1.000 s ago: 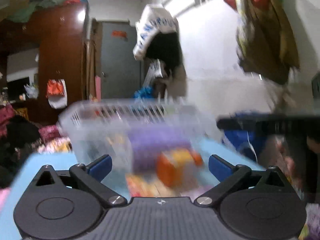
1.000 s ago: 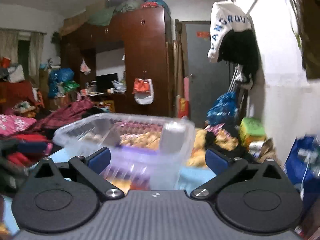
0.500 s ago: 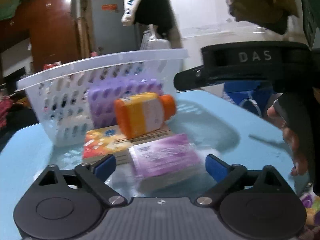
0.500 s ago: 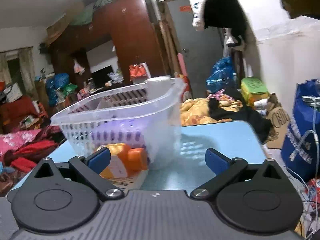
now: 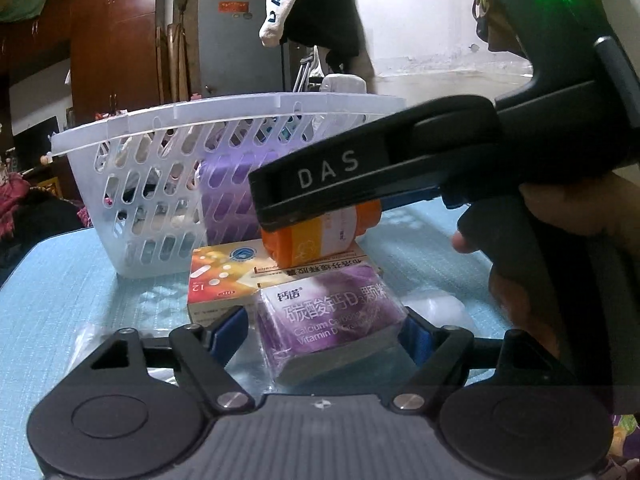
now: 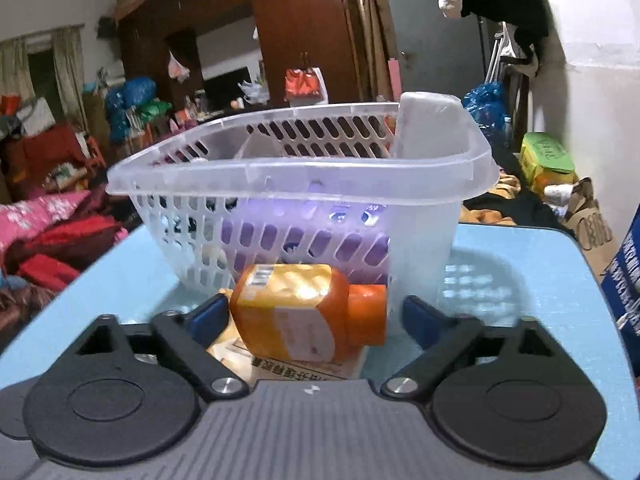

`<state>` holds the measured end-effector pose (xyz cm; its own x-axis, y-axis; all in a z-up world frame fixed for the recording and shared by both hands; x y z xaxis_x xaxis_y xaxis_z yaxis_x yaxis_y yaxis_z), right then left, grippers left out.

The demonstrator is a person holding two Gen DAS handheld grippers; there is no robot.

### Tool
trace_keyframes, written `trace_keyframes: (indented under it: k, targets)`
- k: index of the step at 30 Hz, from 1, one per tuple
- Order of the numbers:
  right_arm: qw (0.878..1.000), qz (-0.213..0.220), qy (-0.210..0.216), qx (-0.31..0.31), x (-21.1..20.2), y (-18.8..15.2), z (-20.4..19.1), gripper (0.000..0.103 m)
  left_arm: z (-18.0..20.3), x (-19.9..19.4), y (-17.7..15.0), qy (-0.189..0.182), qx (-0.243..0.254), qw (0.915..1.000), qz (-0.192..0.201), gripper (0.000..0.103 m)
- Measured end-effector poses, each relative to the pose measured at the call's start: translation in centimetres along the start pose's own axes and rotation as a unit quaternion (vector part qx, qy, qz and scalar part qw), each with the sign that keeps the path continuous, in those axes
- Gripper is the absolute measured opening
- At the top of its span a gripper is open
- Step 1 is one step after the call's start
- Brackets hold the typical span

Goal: Organize objects
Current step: 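Close the left gripper on the vitamin D box while the right grips the orange bottle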

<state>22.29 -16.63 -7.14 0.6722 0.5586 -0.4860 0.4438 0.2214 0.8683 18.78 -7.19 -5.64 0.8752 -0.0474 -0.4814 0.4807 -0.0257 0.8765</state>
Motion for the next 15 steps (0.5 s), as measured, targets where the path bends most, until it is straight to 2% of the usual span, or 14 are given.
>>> trace_keyframes:
  k: [1,3,15]
  targets:
    - [1.000,0.003,0.001,0.001,-0.3,0.0,0.0,0.085,0.0,-0.1,-0.1,0.000,0.000,1.0000,0.003,0.075]
    - [1.000,0.016,-0.014,-0.006,-1.2,-0.2,0.0,0.084,-0.1,-0.4,-0.2,0.003,0.001,0.9999,0.010,0.073]
    - [0.996,0.093,-0.013,-0.009,-7.1,-0.3,1.7,0.084,-1.9,-2.3,-0.7,-0.028,-0.018,0.9972,0.067,0.073]
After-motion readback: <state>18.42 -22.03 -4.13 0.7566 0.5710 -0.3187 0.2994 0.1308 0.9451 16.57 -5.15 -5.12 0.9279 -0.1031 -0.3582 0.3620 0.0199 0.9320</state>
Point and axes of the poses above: each gripper's, at about its wrist camera, not at the fingertips, and x roughly the way its jaws point, z to its right, y to its top, the point moved 1 cm from there along x, roughly the way its jaws point, and after that the axes turned 3 degrees about -x, right-handed, at the moved point
